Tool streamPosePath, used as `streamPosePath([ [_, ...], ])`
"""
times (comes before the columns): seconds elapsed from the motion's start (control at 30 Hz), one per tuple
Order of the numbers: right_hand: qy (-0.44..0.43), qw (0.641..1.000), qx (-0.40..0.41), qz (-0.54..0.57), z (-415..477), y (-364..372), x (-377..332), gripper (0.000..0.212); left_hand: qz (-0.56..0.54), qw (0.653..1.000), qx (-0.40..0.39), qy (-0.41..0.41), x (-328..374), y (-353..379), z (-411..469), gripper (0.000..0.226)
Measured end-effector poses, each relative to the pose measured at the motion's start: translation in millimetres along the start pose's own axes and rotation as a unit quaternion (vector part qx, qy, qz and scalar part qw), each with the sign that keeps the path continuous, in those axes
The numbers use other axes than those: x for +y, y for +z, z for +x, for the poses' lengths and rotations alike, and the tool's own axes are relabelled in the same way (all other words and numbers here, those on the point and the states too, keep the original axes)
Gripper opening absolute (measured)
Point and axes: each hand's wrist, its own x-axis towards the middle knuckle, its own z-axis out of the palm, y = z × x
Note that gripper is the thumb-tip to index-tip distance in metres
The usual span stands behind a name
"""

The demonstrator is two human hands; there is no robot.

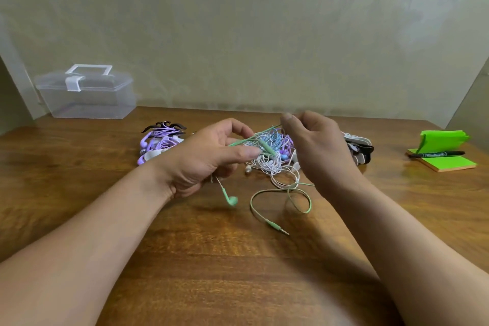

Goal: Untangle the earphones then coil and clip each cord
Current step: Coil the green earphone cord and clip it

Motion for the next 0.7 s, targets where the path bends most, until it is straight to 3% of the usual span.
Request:
streamPosePath([
  [0.13, -0.018, 0.999, 0.0, 0.035, -2, 1, 0, 0.044, 0.068, 0.994, 0.079, 0.024, 0, 0, 1, 0.025],
  [0.27, -0.042, 0.998, -0.022, 0.045, -6, 7, -1, 0.04, 0.189, 0.974, 0.108, 0.069, -2, -3, 3, 0.011],
  [0.4, -0.004, 0.995, -0.014, 0.101, -2, 3, -2, 0.038, 0.303, 0.942, 0.124, 0.079, -2, -10, 0, 0.009],
  [0.47, 0.037, 0.986, -0.01, 0.163, 0, 0, -4, 0.042, 0.357, 0.921, 0.131, 0.084, -2, -11, -3, 0.018],
  [0.53, 0.074, 0.974, -0.007, 0.216, 0, -2, -7, 0.05, 0.343, 0.926, 0.13, 0.087, 2, -10, -3, 0.025],
  [0.6, 0.09, 0.971, -0.009, 0.22, 1, -6, -7, 0.054, 0.235, 0.961, 0.126, 0.078, 5, -11, -2, 0.027],
  [0.7, 0.079, 0.987, -0.083, 0.111, 2, -11, -2, 0.055, 0.193, 0.971, 0.122, 0.074, 7, -15, -4, 0.026],
])
